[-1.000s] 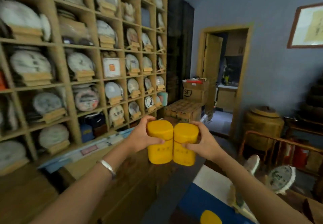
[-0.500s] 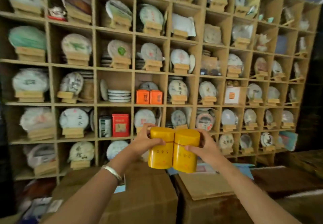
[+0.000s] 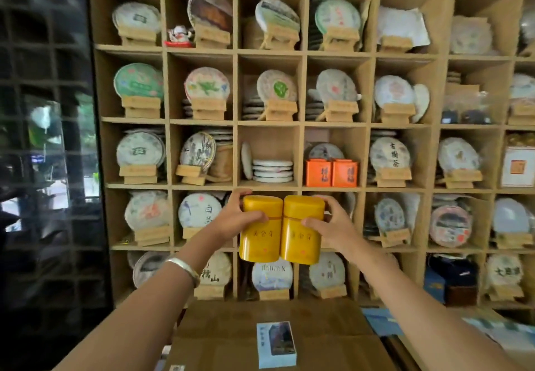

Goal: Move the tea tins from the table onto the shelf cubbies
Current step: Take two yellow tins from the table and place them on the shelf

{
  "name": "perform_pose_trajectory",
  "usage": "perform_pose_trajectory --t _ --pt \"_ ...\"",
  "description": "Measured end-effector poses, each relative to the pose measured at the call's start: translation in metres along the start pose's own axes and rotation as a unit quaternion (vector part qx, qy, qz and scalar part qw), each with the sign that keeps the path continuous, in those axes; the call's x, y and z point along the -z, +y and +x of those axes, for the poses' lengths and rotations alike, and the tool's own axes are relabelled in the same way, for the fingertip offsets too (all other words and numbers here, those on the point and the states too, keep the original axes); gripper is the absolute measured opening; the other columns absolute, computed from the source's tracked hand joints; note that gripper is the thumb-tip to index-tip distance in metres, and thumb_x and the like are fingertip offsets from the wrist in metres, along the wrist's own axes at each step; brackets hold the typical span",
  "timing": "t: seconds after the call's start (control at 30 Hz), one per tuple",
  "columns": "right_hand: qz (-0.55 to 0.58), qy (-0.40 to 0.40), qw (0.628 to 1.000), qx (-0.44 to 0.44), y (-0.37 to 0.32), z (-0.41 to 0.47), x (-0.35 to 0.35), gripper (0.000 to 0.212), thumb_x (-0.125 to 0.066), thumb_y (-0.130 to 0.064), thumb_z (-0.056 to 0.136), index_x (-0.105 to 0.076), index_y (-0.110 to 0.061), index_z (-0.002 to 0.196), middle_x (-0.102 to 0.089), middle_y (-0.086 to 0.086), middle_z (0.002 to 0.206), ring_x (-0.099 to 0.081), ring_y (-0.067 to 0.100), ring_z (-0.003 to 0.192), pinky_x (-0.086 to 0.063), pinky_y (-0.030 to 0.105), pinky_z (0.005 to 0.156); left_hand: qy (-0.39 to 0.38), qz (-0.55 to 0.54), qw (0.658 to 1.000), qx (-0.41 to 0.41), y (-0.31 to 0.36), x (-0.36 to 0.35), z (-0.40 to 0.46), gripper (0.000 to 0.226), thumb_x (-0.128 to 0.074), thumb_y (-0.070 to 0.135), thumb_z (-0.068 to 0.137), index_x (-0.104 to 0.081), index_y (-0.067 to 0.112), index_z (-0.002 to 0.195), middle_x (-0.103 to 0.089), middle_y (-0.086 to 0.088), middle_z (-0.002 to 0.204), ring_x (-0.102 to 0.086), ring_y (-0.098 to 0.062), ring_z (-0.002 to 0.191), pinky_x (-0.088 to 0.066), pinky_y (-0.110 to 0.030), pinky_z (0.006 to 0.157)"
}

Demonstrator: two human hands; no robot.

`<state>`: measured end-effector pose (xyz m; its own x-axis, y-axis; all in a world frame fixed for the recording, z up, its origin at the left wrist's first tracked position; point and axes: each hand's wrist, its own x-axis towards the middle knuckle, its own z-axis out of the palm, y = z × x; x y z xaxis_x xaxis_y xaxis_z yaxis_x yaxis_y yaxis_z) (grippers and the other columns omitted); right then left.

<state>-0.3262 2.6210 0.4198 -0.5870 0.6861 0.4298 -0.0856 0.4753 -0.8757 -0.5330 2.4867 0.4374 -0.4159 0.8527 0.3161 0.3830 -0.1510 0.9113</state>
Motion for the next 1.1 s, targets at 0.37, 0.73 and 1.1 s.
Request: perform_pose_trajectory --t 0.37,0.73,1.1 --pt "0.032 0.017 0.998 0.044 0.043 0.178 -0.005 0.053 -0.077 -0.019 0.079 -0.049 -0.03 0.122 -0.057 -0.005 0.109 -0.065 -0.002 0.079 -0.049 0.01 0.054 0.001 0.047 0.998 -0.028 -0.019 0.032 0.17 0.062 -0.074 0.017 0.078 -0.04 0.03 0.128 -0.05 -0.001 0.109 -0.058 -0.02 0.092 -0.05 -0.026 0.067" --pt "0.043 0.026 0.997 0.06 0.076 0.363 -0.022 0.064 -0.077 -0.022 0.076 -0.045 -0.028 0.131 -0.053 -0.002 0.113 -0.059 0.012 0.095 -0.05 0.026 0.063 0.01 0.116 0.993 -0.031 -0.026 0.071 0.341 0.069 -0.077 0.022 0.07 -0.042 0.029 0.13 -0.048 -0.002 0.11 -0.055 -0.018 0.091 -0.046 -0.021 0.06" --pt "0.034 0.023 0.998 0.04 0.122 0.432 -0.037 0.076 -0.071 -0.039 0.058 -0.042 -0.036 0.128 -0.053 -0.009 0.109 -0.058 0.007 0.092 -0.048 0.024 0.062 0.026 0.033 0.999 -0.01 -0.082 0.076 0.419 0.095 -0.075 0.028 0.055 -0.03 0.037 0.138 -0.048 -0.002 0.115 -0.056 -0.027 0.1 -0.053 -0.036 0.08"
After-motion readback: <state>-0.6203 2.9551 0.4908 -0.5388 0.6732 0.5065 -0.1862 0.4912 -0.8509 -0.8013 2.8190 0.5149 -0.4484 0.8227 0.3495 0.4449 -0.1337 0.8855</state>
